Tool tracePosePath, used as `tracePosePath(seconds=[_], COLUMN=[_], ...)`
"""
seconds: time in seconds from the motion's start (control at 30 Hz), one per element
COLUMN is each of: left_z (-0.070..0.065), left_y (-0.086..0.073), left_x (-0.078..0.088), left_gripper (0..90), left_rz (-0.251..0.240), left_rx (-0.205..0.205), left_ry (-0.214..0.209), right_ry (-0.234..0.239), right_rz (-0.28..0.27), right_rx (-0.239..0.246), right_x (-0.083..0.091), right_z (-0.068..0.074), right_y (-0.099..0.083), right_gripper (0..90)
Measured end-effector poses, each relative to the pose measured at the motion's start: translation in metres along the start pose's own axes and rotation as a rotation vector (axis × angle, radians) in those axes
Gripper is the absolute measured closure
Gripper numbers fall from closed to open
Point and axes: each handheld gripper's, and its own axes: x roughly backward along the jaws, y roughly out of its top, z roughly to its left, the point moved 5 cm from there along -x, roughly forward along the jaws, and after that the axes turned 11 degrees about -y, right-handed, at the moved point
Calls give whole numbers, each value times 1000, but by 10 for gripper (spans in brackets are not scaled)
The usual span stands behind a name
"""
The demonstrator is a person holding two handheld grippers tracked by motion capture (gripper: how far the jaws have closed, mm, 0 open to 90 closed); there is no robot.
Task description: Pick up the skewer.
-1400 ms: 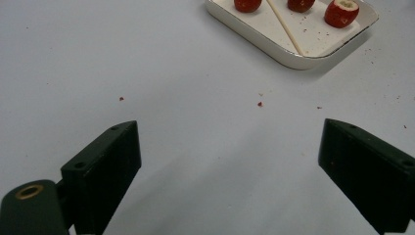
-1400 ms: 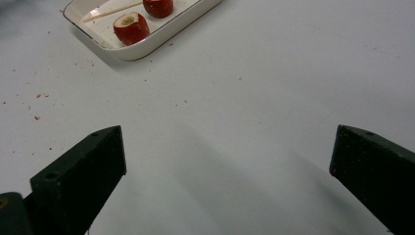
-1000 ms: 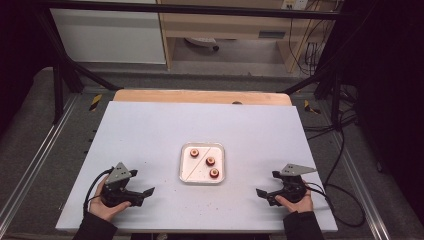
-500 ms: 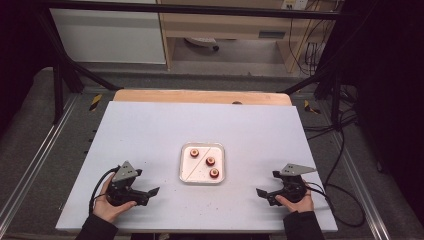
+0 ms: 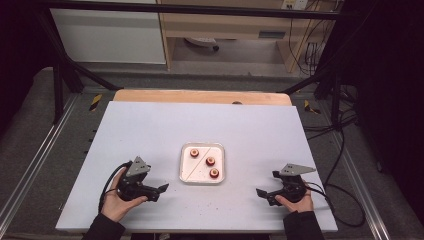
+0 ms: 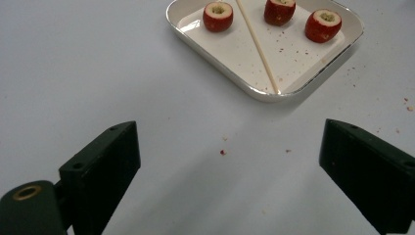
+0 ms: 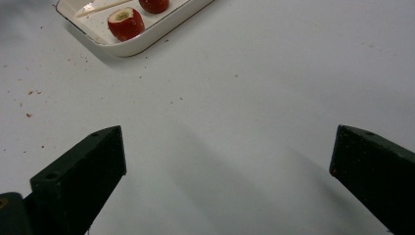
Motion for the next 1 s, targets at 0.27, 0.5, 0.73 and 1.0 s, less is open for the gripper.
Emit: tracePosePath(seconds=[0.27, 0.5, 0.73, 1.0], left_z=[-10, -17, -20, -22], left_y=[18, 31, 44, 52], left_x=[-11, -26, -44, -67], left_gripper=[85, 94, 121, 236], left_rz=[20, 38, 55, 97], left_rx=[-33, -39, -29, -22], left_ry=[14, 15, 35, 61], right_ry=[-1, -4, -5, -3], right_rz=[5, 0, 6, 9], right_rx=[-3, 9, 5, 7], right_x=[0, -1, -1, -1], right_z=[0, 0, 0, 0], right_y=[0, 0, -1, -1], right_gripper=[8, 9, 8, 9])
